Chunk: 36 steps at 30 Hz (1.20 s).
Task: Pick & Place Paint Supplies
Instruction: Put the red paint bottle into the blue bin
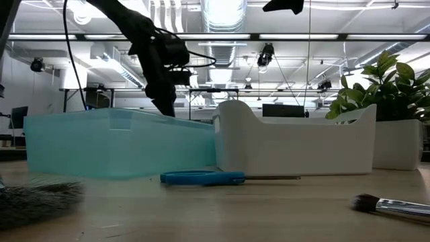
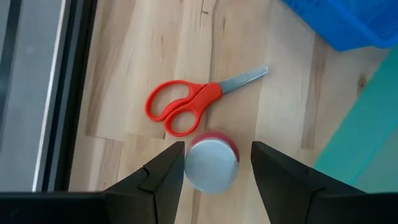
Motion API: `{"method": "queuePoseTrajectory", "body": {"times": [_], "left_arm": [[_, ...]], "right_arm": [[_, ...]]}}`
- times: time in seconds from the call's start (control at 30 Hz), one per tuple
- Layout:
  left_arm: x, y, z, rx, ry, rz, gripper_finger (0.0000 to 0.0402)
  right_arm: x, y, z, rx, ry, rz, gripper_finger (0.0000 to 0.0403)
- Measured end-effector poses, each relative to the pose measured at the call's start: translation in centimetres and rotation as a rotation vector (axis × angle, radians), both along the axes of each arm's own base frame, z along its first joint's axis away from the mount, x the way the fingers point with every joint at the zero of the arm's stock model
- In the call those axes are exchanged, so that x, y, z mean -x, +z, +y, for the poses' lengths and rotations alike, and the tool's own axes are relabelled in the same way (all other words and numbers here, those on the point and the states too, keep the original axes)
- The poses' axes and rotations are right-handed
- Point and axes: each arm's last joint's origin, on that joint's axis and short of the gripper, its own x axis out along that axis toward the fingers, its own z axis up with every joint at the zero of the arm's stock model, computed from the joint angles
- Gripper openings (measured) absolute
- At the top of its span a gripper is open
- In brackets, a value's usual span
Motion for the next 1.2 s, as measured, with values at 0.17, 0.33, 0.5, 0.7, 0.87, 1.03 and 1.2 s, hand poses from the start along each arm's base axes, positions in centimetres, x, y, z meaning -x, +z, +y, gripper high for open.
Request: {"method": "queuePoseTrajectory", "body": {"times": [0.17,0.33,0.5,0.7,0.87,1.03,1.2], "left_arm": [[0.0,-0.6,0.4,0.011,0.033,0.015,0.0194],[0.0,-0.9,0.5,0.021,0.054,0.022,0.0170],[0.0,-1.0,0.6,0.043,0.085,0.016,0.0119],[-0.3,0.9,0.2,0.056,0.066,-0.029,0.0119],[-2.5,6.7,-2.3,0.022,-0.032,-0.075,0.0119],[-5.7,11.8,-7.4,-0.066,-0.137,-0.130,0.0119],[-7.6,12.1,-9.9,-0.004,-0.076,-0.134,0.0119]], "right_arm": [[0.1,-0.2,0.0,-0.002,0.003,0.022,0.0263],[0.1,-0.2,0.0,-0.001,0.004,0.025,0.0263],[0.1,-0.2,0.0,0.001,0.006,0.026,0.0263],[0.1,-0.2,0.0,-0.005,0.005,0.024,0.0263],[0.1,-0.2,0.0,-0.011,0.000,0.022,0.0263],[0.1,-0.3,-0.1,-0.010,-0.032,0.024,0.0263],[0.1,-0.3,-0.1,-0.035,-0.045,0.016,0.0263]]}}
